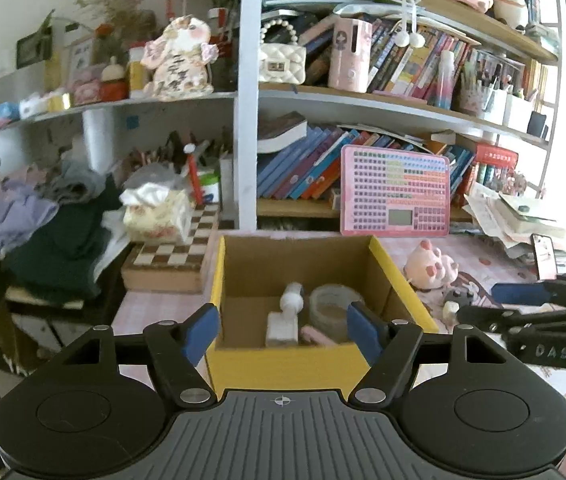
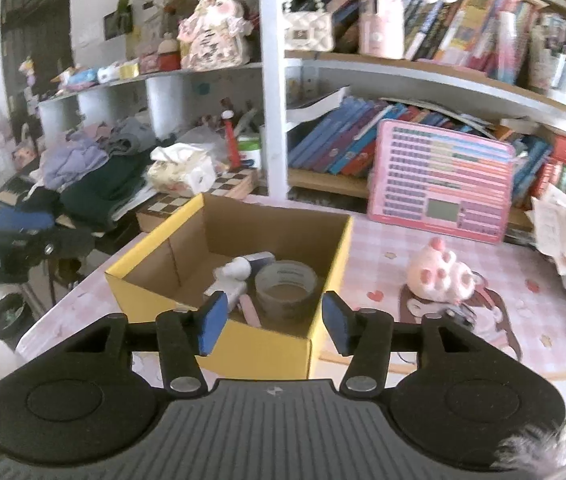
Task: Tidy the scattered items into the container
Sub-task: 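Withdraw both tools and move them toward the small white box and toy car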
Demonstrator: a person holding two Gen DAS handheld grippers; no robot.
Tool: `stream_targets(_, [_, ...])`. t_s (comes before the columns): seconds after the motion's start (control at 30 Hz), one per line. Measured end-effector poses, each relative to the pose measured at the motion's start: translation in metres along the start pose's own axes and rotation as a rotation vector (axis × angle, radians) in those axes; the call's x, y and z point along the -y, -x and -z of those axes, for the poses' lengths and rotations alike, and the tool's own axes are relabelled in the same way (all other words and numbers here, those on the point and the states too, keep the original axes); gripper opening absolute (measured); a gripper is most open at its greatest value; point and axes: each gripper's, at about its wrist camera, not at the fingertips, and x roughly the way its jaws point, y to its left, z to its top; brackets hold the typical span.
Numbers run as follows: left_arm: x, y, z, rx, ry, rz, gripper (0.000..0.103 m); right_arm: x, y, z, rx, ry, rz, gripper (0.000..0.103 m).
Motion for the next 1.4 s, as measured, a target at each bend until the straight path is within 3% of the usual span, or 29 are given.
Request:
stream_targets(0.27, [-0.004,0.018,0.037,-0.020,0.047,-0.065,0.073,-0.005,0.025,0.038,0.031,-0.046,0.121,0.062])
stream_targets(0.37, [-0.002,0.022,0.050,-0.024,0.043,-0.099,0.082,-0.010,0.031,0.053,0.034,-0.040,0.165,0.067])
stream_targets(0.47, [0.003,0.027,0.062,-0.027,0.030,-0.116,0.084,-0.015,0.035,0.070,0.030,-0.040,0.200,0.073])
stream_targets(0.67, [0.015,0.031,0.081,-0.059,-0.017,-0.112,0.085,-0.022,0.039,0.096,-0.027,-0.048,0.230,0.081])
stream_targets(0.93, [0.029,0.031,0.107,-0.118,0.001,-0.106,0.089,-0.033,0.049,0.112,-0.062,0.003,0.253,0.091])
stream_targets(1.17, [0.048,0.020,0.125,-0.209,-0.053,-0.056,0.090,-0.028,0.056,0.128,-0.085,0.034,0.298,0.092])
stream_targets(1.4, [0.067,0.009,0.129,-0.242,-0.105,0.007,0.090,-0.016,0.056,0.137,-0.126,0.024,0.317,0.093])
